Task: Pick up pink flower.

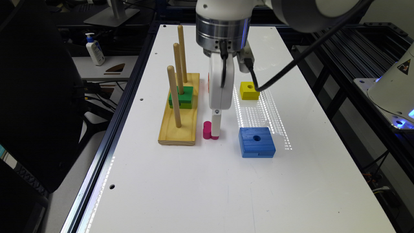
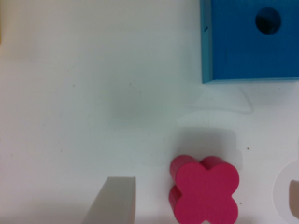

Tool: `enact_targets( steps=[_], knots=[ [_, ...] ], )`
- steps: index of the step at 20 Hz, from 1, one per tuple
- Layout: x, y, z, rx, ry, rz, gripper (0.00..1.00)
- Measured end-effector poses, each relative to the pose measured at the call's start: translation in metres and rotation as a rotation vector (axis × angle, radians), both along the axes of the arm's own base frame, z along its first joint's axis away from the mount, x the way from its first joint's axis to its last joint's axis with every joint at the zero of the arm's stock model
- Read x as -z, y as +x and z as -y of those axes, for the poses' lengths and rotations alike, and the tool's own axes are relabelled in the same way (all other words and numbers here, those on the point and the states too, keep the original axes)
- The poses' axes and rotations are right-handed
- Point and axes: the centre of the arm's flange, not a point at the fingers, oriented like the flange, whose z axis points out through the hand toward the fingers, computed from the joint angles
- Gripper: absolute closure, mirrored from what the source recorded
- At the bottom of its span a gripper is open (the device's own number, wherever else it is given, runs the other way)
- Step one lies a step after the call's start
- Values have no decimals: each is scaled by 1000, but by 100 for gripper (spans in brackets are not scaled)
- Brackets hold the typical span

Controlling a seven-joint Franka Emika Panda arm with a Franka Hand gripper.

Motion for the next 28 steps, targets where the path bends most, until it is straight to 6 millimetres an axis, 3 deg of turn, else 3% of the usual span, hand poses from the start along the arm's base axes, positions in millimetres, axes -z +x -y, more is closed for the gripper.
enact_targets(
  steps=[11,18,28],
  knots=[
    [-1,3,-3,-5,2,10,0],
    [18,3,-4,-4,7,3,0],
    [23,5,-4,-4,8,-3,0]
  ],
)
